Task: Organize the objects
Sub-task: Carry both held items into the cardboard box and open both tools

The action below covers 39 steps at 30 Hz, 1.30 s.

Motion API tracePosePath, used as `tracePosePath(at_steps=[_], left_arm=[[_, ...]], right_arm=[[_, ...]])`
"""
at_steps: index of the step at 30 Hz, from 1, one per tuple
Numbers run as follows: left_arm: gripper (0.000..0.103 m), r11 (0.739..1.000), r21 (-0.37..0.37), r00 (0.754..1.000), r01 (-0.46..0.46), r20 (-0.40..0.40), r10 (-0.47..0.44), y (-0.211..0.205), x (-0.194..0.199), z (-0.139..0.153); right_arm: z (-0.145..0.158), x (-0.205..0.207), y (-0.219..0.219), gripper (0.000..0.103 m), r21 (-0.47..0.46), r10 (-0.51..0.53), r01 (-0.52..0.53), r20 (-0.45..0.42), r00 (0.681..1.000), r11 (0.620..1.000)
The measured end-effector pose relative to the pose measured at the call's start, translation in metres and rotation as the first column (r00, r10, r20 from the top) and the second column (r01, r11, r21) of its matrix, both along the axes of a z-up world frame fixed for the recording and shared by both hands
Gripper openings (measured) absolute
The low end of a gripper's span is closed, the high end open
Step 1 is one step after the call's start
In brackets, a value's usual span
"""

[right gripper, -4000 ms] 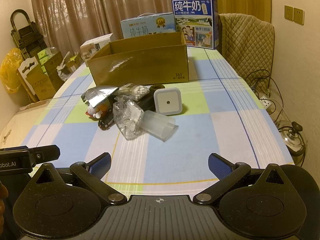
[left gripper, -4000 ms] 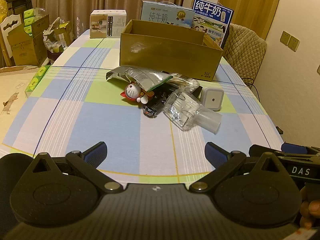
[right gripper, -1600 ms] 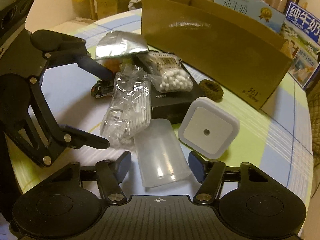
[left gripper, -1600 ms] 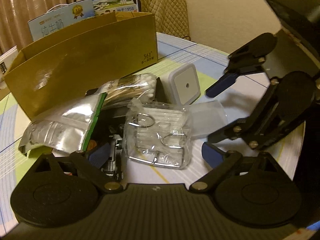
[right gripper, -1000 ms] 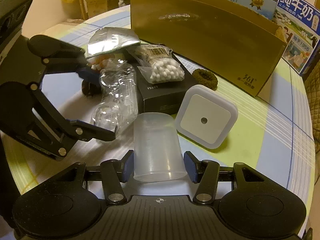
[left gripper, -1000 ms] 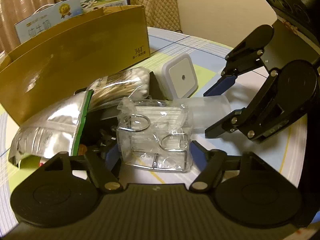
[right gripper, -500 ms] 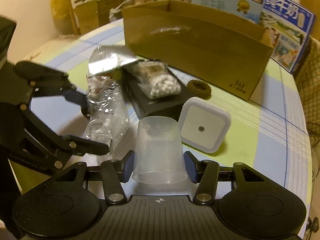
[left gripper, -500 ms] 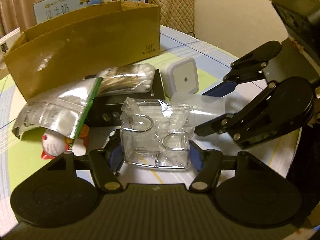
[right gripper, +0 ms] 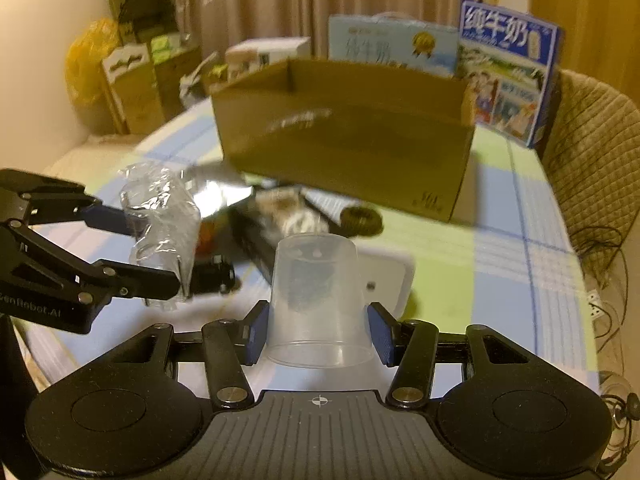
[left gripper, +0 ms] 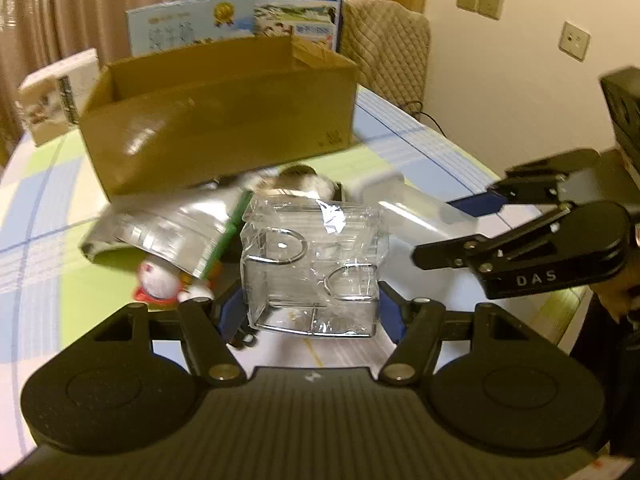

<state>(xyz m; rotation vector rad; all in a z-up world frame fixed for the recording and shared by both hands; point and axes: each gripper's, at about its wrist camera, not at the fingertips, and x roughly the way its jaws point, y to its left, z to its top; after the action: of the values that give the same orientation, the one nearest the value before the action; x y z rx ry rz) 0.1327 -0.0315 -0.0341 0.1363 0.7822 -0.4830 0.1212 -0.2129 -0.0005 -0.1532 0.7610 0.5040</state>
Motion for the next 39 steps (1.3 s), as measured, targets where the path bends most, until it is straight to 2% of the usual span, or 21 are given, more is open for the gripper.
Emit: tracePosePath(at_steps=[3,7,12,17,20,24,29,39], left_arm=[[0.063,0.999,0.000,0.999,-0.035,0.001,0.035,0.007,0.004,0.019],[0.063,0.997,-0.007,0.997,-0.071,0.002,0.071,0.016,0.019,0.044],[0.063,0.996,0.001,0.995,-0.095,0.032,0.095,0.027,0.053,0.083],[0.063,0.993,0.025,0.992,-0.113,0.067,0.111,0.034,0.114,0.119],[0.063,0.990,0.028,0.988,-0.139,0.074,0.137,0.038,0.148,0.128],[0.063,0.986,0.033,0.985,-0.162,0.057,0.160,0.040,0.190,0.124],[0.063,0.985,0.025,0.985,-0.169,0.015,0.169,0.035,0.230,0.105],[0.064,0.985,0.016,0.983,-0.172,-0.069,0.172,0.019,0.277,0.058]], right_arm=[[0.021,0.006,0.003,0.050,0.042,-0.023,0.023,0.011,1.000,0.999],[0.054,0.024,0.011,0.050,0.047,-0.013,0.011,0.054,0.998,0.999],[0.095,0.073,0.022,0.050,0.027,0.011,-0.014,0.103,0.995,1.000],[0.111,0.134,0.028,0.050,0.005,-0.031,0.030,0.106,0.994,1.000],[0.108,0.165,0.032,0.050,-0.012,-0.064,0.065,0.095,0.993,0.998],[0.093,0.197,0.033,0.050,-0.035,-0.093,0.096,0.071,0.993,0.995],[0.082,0.229,0.029,0.050,-0.002,-0.112,0.112,0.025,0.993,0.994],[0.049,0.261,0.032,0.050,-0.015,-0.137,0.136,-0.034,0.990,0.991]])
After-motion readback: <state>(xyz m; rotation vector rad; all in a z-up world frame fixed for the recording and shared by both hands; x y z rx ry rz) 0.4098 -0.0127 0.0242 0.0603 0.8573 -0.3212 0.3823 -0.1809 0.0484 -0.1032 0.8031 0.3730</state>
